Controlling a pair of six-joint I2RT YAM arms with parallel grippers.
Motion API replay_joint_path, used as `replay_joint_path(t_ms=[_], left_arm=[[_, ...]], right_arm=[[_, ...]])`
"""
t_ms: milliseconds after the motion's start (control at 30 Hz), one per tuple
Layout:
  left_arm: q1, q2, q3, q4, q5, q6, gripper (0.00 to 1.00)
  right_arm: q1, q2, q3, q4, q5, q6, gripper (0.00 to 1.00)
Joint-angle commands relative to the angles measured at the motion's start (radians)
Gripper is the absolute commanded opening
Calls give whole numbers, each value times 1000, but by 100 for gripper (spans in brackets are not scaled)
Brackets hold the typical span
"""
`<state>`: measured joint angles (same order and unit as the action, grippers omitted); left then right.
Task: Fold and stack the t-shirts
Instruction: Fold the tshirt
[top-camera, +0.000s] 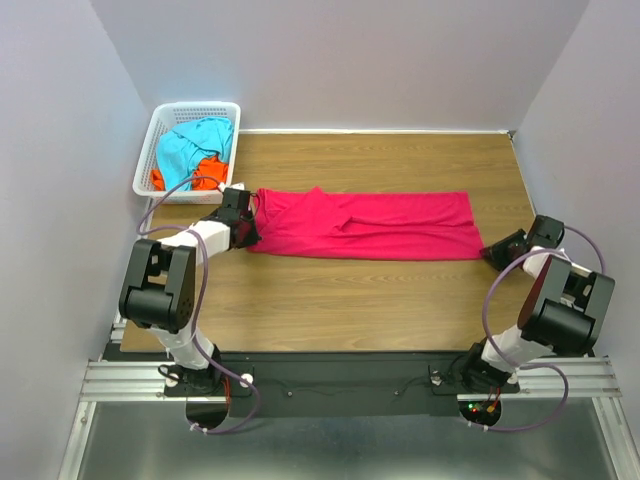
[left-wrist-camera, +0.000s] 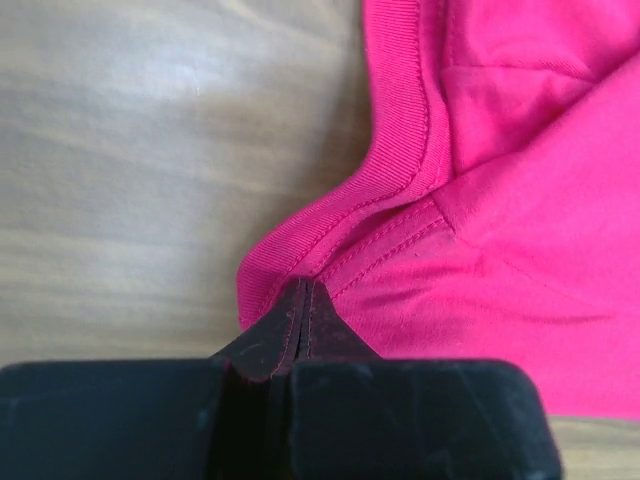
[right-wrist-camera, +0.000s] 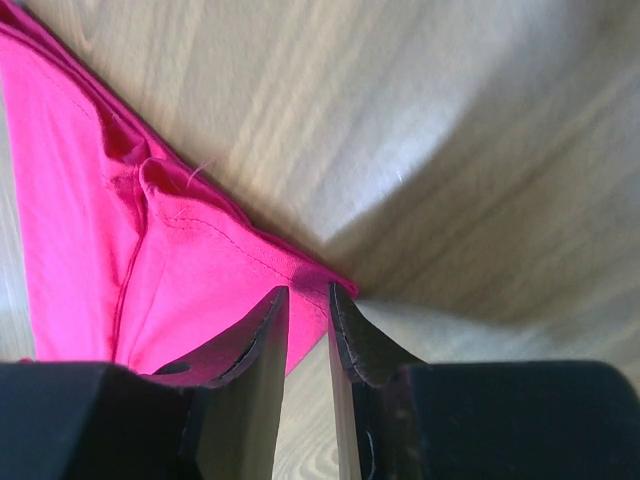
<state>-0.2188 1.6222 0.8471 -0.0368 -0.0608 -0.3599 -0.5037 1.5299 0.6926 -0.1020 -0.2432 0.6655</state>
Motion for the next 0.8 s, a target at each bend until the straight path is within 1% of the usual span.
replay_joint_path(t_ms=[0,67,100,133,167,200,267,300,333,367,400,500,533,633,667,733,767], left_arm=[[29,86,84,-61,-50,39,0],[30,114,122,-63,-45,41,0],[29,132,141,-63,-47,39,0],[30,137,176,-64,-48,35,2],[27,131,190,-63,-47,32,7],[24,120,213,-63,-50,32,15],[16,91,228,-61,-50,35,28],[10,56,231,-63,-51,38,47],[-8,36,239,-66,-63,41,55],[-22,-2,241,-69,-71,42,69],[-49,-19,242,-77,-89,44,73],[-108,-70,248,-80,-123,39,74],[-150,-74,254,-81,-146,38,74],[-207,-48,289,-78,-171,33,73],[-214,-18,303,-78,-171,32,71],[-215,14,328,-81,-157,27,69],[-217,37,343,-77,-152,24,68]], right_arm=[[-15,-46,-74,-139,53,2,29],[-15,-77,-93,-159,35,8,29],[-15,-120,-100,-177,24,3,29],[-15,-144,-111,-185,10,-4,29],[-13,-180,-113,-192,-10,-6,29],[-10,-244,-113,-211,-18,-15,29],[1,-312,-88,-235,-15,-30,29],[13,-333,-68,-255,-2,-56,29],[48,-368,-32,-295,11,-70,30],[71,-381,-12,-312,40,-82,30],[132,-389,5,-330,56,-111,30],[235,-375,77,-352,128,-161,31],[275,-358,99,-352,131,-171,32],[298,-259,172,-328,118,-213,32],[300,-202,194,-321,93,-221,32],[304,-139,255,-291,78,-228,31],[309,-66,281,-282,33,-243,32]])
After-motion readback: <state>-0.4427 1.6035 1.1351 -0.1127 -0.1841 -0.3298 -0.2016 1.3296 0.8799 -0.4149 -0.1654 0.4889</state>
